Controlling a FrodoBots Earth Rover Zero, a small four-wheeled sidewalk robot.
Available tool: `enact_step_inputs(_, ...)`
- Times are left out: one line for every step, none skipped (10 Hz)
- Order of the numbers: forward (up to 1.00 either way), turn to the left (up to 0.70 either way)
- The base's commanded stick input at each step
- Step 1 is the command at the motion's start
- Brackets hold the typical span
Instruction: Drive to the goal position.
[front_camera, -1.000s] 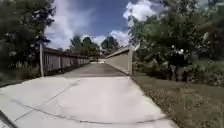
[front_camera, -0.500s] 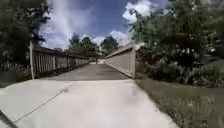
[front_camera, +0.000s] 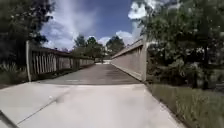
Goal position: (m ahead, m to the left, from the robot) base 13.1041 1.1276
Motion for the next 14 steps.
enact_step_inputs(0.85,0.0)
enact_step_inputs(0.85,0.0)
enact_step_inputs(0.85,0.0)
enact_step_inputs(0.85,0.0)
enact_step_inputs(0.85,0.0)
enact_step_inputs(0.85,0.0)
enact_step_inputs(0.85,0.0)
enact_step_inputs(0.85,0.0)
enact_step_inputs(0.85,0.0)
enact_step_inputs(0.85,0.0)
enact_step_inputs(0.85,0.28)
enact_step_inputs(0.85,0.12)
enact_step_inputs(0.85,0.0)
enact_step_inputs(0.85,0.0)
